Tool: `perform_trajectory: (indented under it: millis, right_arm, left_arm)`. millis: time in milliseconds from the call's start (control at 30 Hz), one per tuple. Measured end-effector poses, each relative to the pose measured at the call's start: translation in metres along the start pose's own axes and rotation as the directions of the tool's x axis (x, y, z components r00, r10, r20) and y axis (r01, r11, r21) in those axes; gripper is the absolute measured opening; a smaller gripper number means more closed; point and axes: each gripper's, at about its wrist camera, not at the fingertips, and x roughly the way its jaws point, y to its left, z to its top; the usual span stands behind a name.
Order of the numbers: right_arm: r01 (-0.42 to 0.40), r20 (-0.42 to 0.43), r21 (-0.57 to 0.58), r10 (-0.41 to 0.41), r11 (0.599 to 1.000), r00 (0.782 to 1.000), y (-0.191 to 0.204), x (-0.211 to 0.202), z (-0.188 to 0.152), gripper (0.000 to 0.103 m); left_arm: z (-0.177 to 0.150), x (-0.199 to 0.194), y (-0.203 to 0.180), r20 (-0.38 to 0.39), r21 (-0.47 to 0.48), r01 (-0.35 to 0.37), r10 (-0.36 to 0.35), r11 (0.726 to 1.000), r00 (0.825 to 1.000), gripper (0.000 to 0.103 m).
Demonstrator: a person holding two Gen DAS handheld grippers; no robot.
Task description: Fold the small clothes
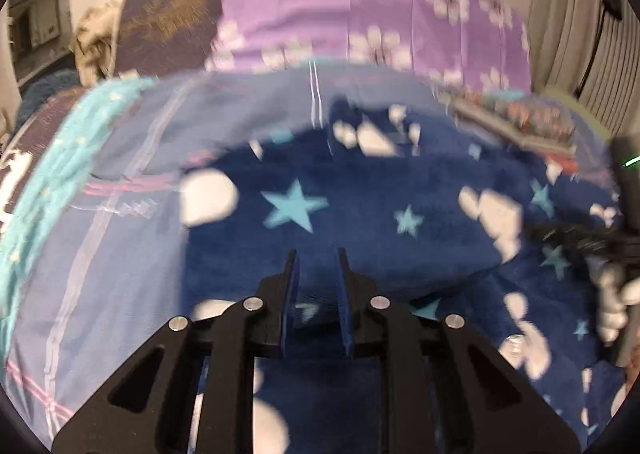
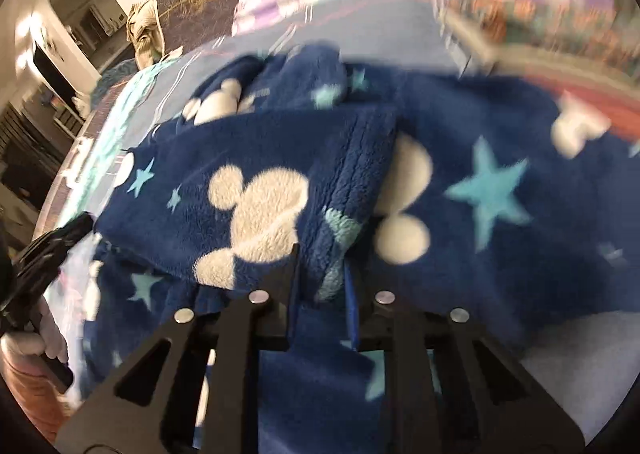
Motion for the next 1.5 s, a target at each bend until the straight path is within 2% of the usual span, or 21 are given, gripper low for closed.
perform_trajectory:
  millis: [67,167,200,300,433,567,667,800,833,900,967,1000,1067,1133,1167,1200,1267,1300,1333,1433,1500]
  right_arm:
    - [0.024,0.018,-0.016,-0.024,1.0,1.0,-0.003,-0.011,-0.002,0.019]
    - [-0.011,-0.093,0.008,0.012,1.0,0.996,-0.016,0.008,-0.012,0.024]
    - [-0.028,-0.09,0.023,0.03,0.999,0.996,-0.023,0.011,-0.016,0.024]
    - [-0.049,-0.038,0.084,0.052,0.995,0.998,-0.032,-0.007,-0.017,0.027]
    - [0.0,0.065,0.07,-0.005,0.998,0.998,-0.049,-0.049,-0.025,0.032]
    - [0.064,0.099,0.195,-0.085,0.979,0.991,-0.107,-0.084,-0.046,0.033]
    - [0.092,0.154,0.378,-0.16,0.921,0.975,-0.169,-0.122,-0.071,0.036]
    - [0.075,0.223,0.61,-0.262,0.789,0.939,-0.246,-0.175,-0.109,0.047]
    - [0.07,0.232,0.643,-0.281,0.762,0.931,-0.26,-0.183,-0.116,0.05]
    - [0.072,0.231,0.704,-0.323,0.707,0.918,-0.29,-0.195,-0.127,0.058]
    - [0.063,0.214,0.756,-0.338,0.651,0.916,-0.312,-0.196,-0.133,0.059]
    - [0.033,0.225,0.778,-0.327,0.628,0.918,-0.323,-0.193,-0.134,0.059]
    - [-0.017,0.262,0.793,-0.317,0.608,0.912,-0.337,-0.19,-0.13,0.059]
    - [-0.02,0.28,0.792,-0.333,0.611,0.9,-0.344,-0.185,-0.119,0.057]
    - [0.005,0.267,0.797,-0.359,0.605,0.894,-0.348,-0.179,-0.111,0.044]
    - [0.015,0.255,0.805,-0.368,0.593,0.894,-0.353,-0.177,-0.108,0.026]
    - [-0.018,0.26,0.822,-0.346,0.569,0.902,-0.358,-0.169,-0.1,0.013]
    - [-0.056,0.285,0.819,-0.321,0.571,0.903,-0.359,-0.167,-0.094,0.011]
    - [-0.074,0.309,0.804,-0.308,0.59,0.9,-0.356,-0.167,-0.088,0.011]
    - [-0.096,0.383,0.703,-0.261,0.705,0.886,-0.318,-0.176,-0.063,0.01]
    - [-0.158,0.439,0.604,-0.161,0.781,0.884,-0.279,-0.177,-0.039,0.01]
  left_arm:
    - [-0.011,0.03,0.002,-0.076,-0.028,-0.013,0.011,1.0,0.997,0.02]
    - [-0.019,0.034,0.005,-0.039,-0.06,0.007,-0.009,0.998,0.999,0.021]
    - [-0.018,0.033,0.006,-0.039,-0.064,0.01,-0.013,0.998,0.999,0.021]
    - [-0.019,0.034,0.007,-0.038,-0.062,0.014,-0.016,0.998,0.999,0.021]
    - [-0.014,0.029,-0.002,-0.041,-0.038,0.004,-0.006,0.999,0.999,0.023]
    - [0.0,0.008,-0.032,0.004,0.017,0.156,-0.156,0.988,0.988,0.024]
    - [0.01,0.007,-0.063,0.009,0.078,0.22,-0.221,0.972,0.975,0.025]
    - [0.012,0.037,-0.099,-0.064,0.089,0.289,-0.284,0.953,0.957,0.026]
    - [0.008,0.049,-0.106,-0.098,0.093,0.282,-0.273,0.955,0.957,0.03]
    - [-0.003,0.062,-0.119,-0.07,0.162,0.223,-0.214,0.961,0.974,0.031]
    - [-0.003,0.059,-0.125,-0.073,0.198,0.19,-0.179,0.961,0.981,0.031]
    - [-0.002,0.058,-0.127,-0.079,0.21,0.183,-0.17,0.96,0.982,0.031]
    - [-0.003,0.059,-0.127,-0.076,0.215,0.179,-0.166,0.96,0.983,0.031]
    - [-0.004,0.058,-0.127,-0.072,0.217,0.175,-0.162,0.96,0.984,0.031]
    - [-0.004,0.058,-0.127,-0.071,0.218,0.172,-0.161,0.961,0.984,0.031]
    - [-0.003,0.057,-0.127,-0.069,0.218,0.172,-0.161,0.961,0.985,0.031]
    - [-0.003,0.058,-0.127,-0.064,0.214,0.175,-0.165,0.961,0.984,0.031]
    - [-0.004,0.058,-0.126,-0.062,0.211,0.177,-0.168,0.961,0.984,0.031]
    - [-0.004,0.058,-0.125,-0.062,0.207,0.182,-0.172,0.961,0.983,0.032]
    - [-0.003,0.059,-0.123,-0.064,0.19,0.197,-0.188,0.962,0.98,0.032]
    - [-0.003,0.06,-0.122,-0.063,0.181,0.205,-0.197,0.962,0.978,0.033]
